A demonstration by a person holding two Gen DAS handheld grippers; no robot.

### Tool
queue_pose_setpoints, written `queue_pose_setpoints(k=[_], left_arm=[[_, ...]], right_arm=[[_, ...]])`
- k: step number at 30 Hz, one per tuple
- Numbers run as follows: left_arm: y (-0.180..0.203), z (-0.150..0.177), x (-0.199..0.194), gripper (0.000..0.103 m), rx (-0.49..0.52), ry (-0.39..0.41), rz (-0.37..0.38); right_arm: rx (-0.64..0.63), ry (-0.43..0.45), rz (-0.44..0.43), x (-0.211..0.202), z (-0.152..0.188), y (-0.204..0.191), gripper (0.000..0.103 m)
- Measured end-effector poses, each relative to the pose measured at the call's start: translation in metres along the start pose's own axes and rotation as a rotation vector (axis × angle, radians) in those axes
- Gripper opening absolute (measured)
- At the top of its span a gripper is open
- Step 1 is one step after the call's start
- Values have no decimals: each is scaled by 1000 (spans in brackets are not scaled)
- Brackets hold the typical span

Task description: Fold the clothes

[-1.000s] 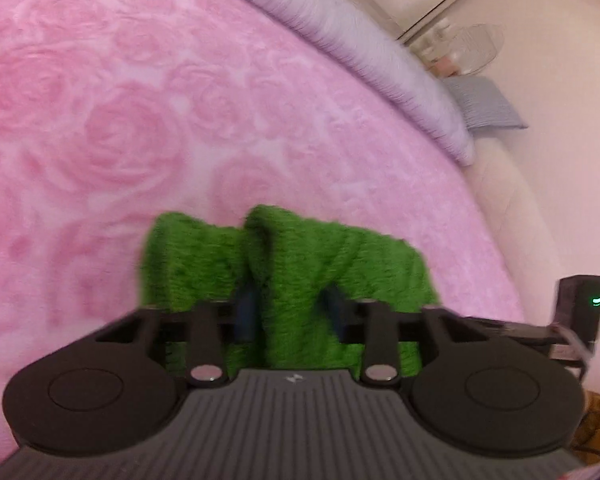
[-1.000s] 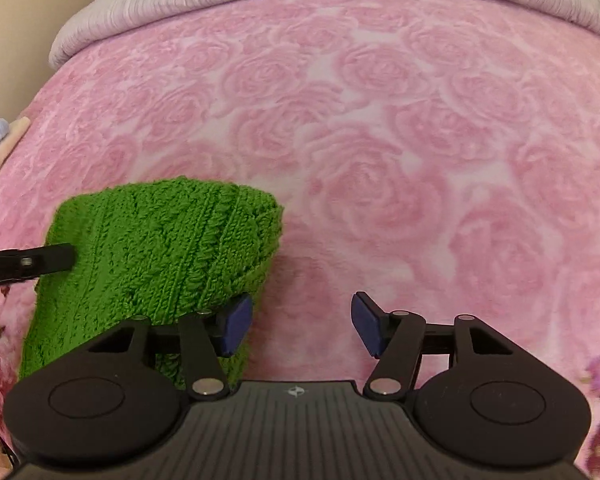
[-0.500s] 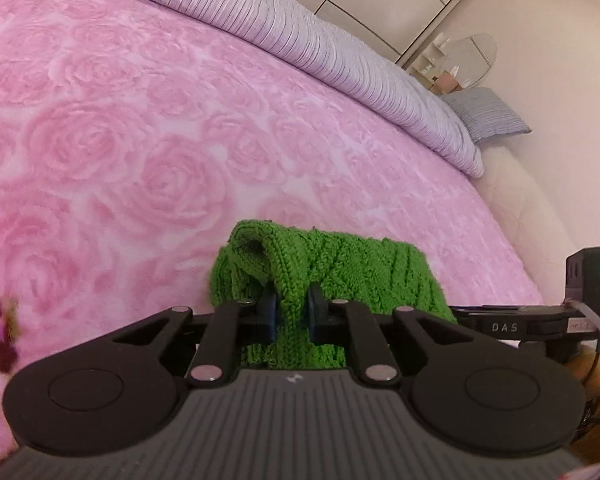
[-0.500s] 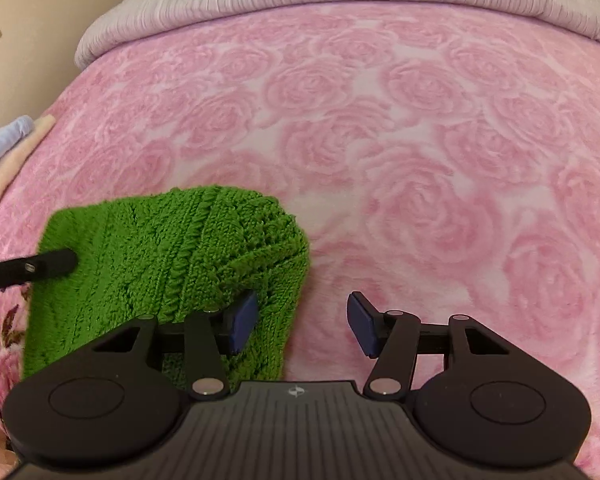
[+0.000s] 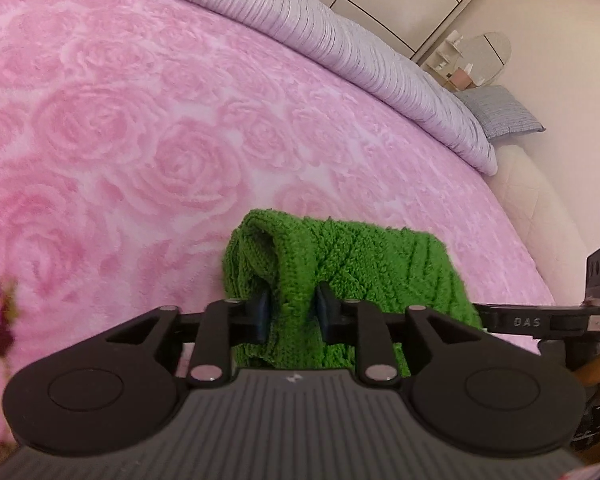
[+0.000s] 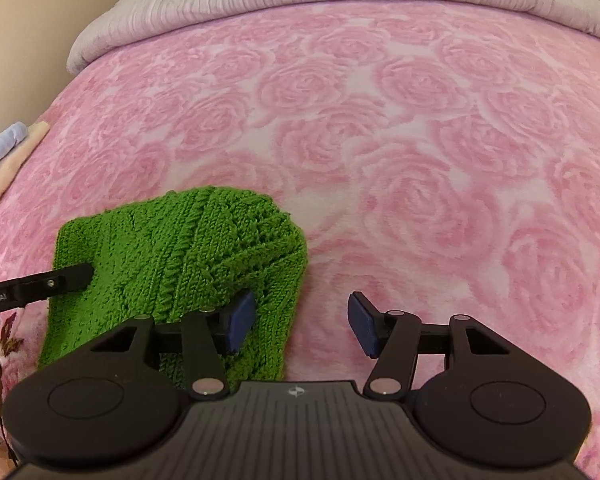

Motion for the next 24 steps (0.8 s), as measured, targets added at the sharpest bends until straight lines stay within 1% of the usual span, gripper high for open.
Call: queue_pose_setpoints(k=[2,4,7,8,12,13,15,16,17,18,19,20,21,22,24], left_arm=[[3,4,-17,29,-6,30,-23],[5,14,-37,34,-23,47,-29],[3,46,-61,38,-73,4,5],[0,58,-66,40,-103,-11,16],[-10,104,-84,46,-223,-73,58],[-12,114,-87,46,-253,-87,71],[-15,123,-87,46,-315,-100,116],[-16,126,-86,46,-330,-97,121],[-15,127,-85,43,-326,-86,114],[-15,127,-84,25,-317,-77,99],[-15,127,-84,17,-310,-68,87],[-16,126,-88,12,-304,-58,92],[-16,126,-95,4,-286,-44,117],[-16,127,-102,4,-267,-31,136],[-17,129,-112,4,-216,-12,109]], right_arm=[[15,15,12,-6,5,2,62],[34,34,-4,-16,14,6,65],[100,69,-50,-38,42,14,67],[129,80,-67,-45,53,16,67],[242,129,-137,-72,103,15,67],[245,129,-140,-75,108,12,67],[238,122,-136,-77,112,4,67],[235,118,-135,-79,115,0,67],[231,115,-133,-80,117,-4,66],[228,111,-131,-81,120,-8,65],[224,108,-130,-82,122,-12,63],[221,104,-128,-84,124,-16,62],[217,101,-127,-85,127,-20,59],[214,97,-125,-86,129,-24,57],[193,91,-114,-89,131,-31,56]])
Point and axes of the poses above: each gripper's, at about its wrist camera, not at the fingertips, and x roughly the way its jaws point, y to its right, z to its underside, the point moved 1 cm from there along x, roughly the way its jaws point, and after that the axes turned 13 degrees about -x, right-handed, at the moved point
